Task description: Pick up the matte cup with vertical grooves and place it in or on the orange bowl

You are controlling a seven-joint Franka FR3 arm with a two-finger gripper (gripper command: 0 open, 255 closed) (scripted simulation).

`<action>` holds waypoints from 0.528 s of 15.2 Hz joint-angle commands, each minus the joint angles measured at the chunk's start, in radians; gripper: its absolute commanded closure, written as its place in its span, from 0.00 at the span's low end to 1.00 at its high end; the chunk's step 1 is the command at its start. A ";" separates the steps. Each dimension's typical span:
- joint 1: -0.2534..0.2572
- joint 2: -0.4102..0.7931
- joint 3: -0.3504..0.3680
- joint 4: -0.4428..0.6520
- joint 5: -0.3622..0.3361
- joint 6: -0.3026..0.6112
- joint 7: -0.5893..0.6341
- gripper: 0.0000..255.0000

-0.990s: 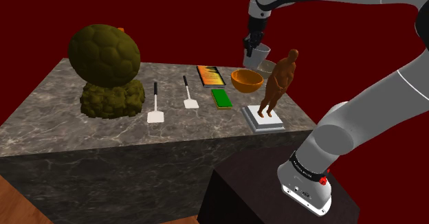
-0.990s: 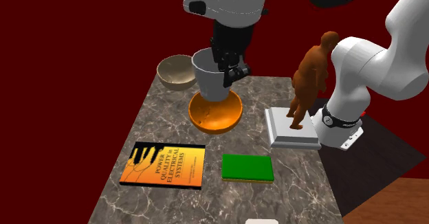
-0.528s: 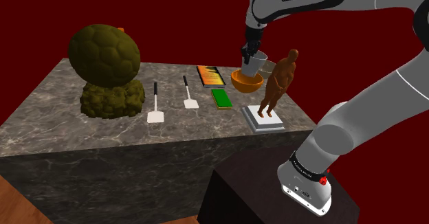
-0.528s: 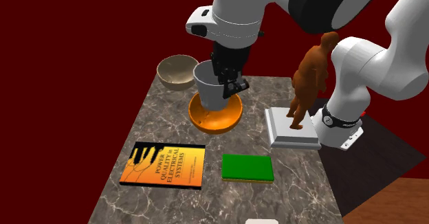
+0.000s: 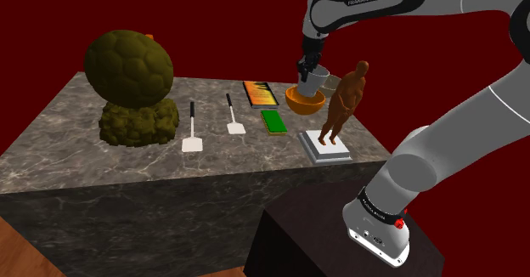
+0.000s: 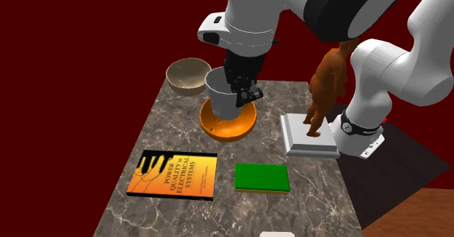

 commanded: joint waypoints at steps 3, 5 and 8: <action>0.000 0.000 0.000 0.000 0.000 0.000 0.000 0.00; 0.000 0.000 0.000 0.000 0.000 0.000 0.000 0.00; 0.003 -0.007 0.004 0.027 0.003 -0.034 -0.001 0.00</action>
